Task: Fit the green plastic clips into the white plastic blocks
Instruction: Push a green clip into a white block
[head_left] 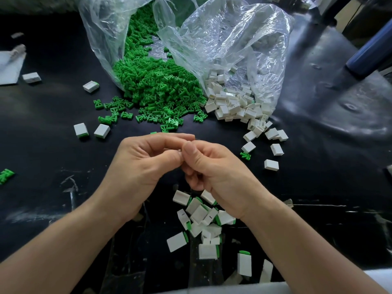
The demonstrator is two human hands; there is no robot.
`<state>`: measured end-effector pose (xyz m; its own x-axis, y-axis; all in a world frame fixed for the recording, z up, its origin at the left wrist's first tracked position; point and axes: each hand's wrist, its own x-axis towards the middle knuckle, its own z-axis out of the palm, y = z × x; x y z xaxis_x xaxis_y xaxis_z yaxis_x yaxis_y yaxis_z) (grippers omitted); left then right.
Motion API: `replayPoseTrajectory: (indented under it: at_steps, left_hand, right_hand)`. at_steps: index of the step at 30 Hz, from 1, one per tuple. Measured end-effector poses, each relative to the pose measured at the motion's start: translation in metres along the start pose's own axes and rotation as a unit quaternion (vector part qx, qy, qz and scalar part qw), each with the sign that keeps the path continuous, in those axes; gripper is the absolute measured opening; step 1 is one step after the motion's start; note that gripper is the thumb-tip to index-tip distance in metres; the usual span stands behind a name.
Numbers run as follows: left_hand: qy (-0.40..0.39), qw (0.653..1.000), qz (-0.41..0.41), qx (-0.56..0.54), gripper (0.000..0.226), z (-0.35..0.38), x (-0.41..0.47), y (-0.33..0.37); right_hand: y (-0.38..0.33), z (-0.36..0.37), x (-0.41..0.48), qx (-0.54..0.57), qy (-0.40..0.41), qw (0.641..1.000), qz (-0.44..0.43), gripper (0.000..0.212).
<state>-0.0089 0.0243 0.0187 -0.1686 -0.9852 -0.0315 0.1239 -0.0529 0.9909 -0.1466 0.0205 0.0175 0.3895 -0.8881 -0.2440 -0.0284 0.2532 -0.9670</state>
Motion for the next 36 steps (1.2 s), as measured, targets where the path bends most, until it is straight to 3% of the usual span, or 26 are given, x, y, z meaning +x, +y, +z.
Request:
replayPoseTrajectory:
  at_steps: [18,25,31,36]
  left_hand:
    - [0.006,1.000,-0.010,-0.011,0.021,0.0005,0.0003,-0.0026]
    - [0.011,1.000,-0.016,-0.009,0.020,0.0006,0.0001,-0.0031]
    - [0.012,1.000,-0.017,-0.016,0.022,0.0010,0.0005,-0.0043]
    - [0.007,0.999,-0.021,-0.027,0.023,0.0011,0.0013,-0.0048]
  right_hand:
    - [0.0030,0.0012,0.0002,-0.062,0.038,0.996,-0.042,0.036]
    - [0.0035,0.0031,0.0001,-0.075,0.040,0.995,-0.057,0.022]
    - [0.0047,0.0020,0.0015,-0.106,0.050,0.991,-0.056,0.041]
    - [0.0044,0.0022,0.0006,-0.113,0.056,0.990,-0.063,0.035]
